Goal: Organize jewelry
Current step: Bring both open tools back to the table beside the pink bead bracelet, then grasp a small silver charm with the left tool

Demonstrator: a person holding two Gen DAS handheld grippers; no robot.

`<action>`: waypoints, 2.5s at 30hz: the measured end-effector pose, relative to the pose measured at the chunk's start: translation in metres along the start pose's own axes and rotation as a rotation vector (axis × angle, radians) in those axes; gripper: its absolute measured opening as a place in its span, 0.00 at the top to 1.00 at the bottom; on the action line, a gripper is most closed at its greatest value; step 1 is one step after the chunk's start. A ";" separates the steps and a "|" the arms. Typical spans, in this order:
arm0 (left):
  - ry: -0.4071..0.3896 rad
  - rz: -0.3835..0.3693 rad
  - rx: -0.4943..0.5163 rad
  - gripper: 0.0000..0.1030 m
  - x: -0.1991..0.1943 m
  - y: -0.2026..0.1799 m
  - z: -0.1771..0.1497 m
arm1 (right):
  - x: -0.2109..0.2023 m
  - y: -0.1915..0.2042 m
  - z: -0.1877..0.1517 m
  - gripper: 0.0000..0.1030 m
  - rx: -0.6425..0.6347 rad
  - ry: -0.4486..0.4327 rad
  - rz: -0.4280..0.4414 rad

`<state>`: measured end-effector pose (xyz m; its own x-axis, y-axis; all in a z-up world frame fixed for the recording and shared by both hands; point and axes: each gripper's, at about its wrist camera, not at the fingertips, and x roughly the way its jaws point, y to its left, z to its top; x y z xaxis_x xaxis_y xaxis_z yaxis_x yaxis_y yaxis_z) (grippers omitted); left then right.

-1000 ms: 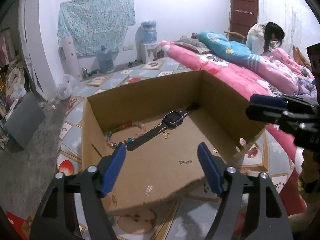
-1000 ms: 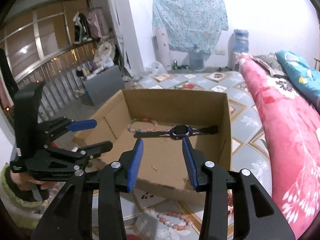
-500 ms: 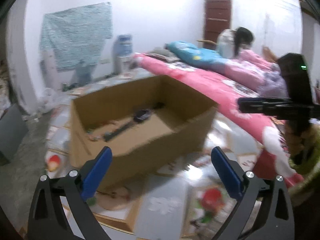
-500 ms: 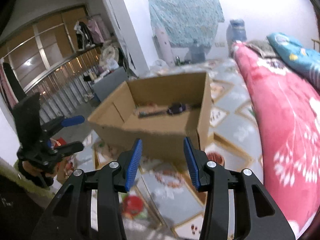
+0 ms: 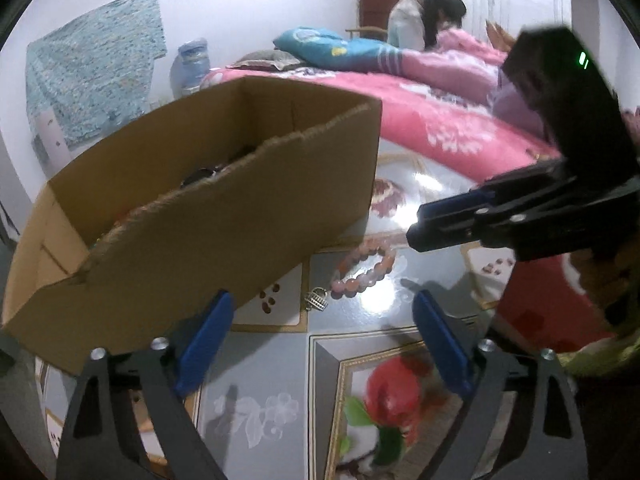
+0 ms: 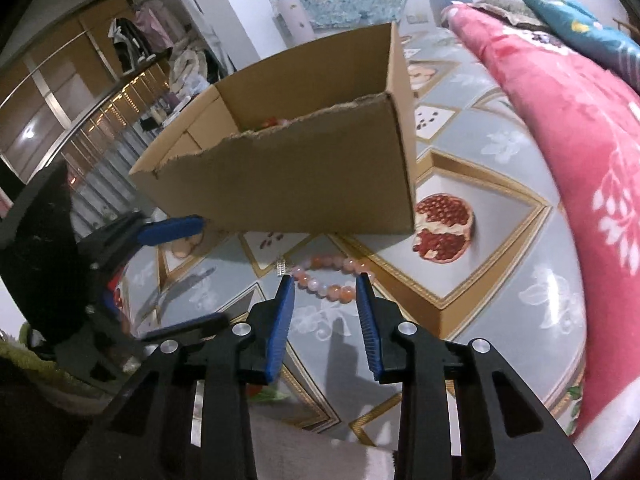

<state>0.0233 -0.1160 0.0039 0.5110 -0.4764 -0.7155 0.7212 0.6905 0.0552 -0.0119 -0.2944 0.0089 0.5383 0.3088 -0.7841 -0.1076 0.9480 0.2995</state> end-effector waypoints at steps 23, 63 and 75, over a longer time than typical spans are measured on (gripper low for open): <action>0.123 -0.023 0.021 0.90 0.054 0.008 0.004 | 0.011 0.000 0.006 0.71 -0.002 0.033 0.028; 0.137 -0.023 -0.051 0.96 0.044 0.011 -0.004 | 0.007 0.015 0.007 0.71 -0.024 0.024 0.018; 0.132 0.016 -0.122 0.96 0.021 0.030 -0.017 | 0.012 0.026 0.005 0.71 -0.062 0.038 0.072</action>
<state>0.0478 -0.0967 -0.0213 0.4502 -0.3945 -0.8011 0.6474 0.7621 -0.0115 -0.0036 -0.2659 0.0102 0.4950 0.3779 -0.7824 -0.1972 0.9258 0.3225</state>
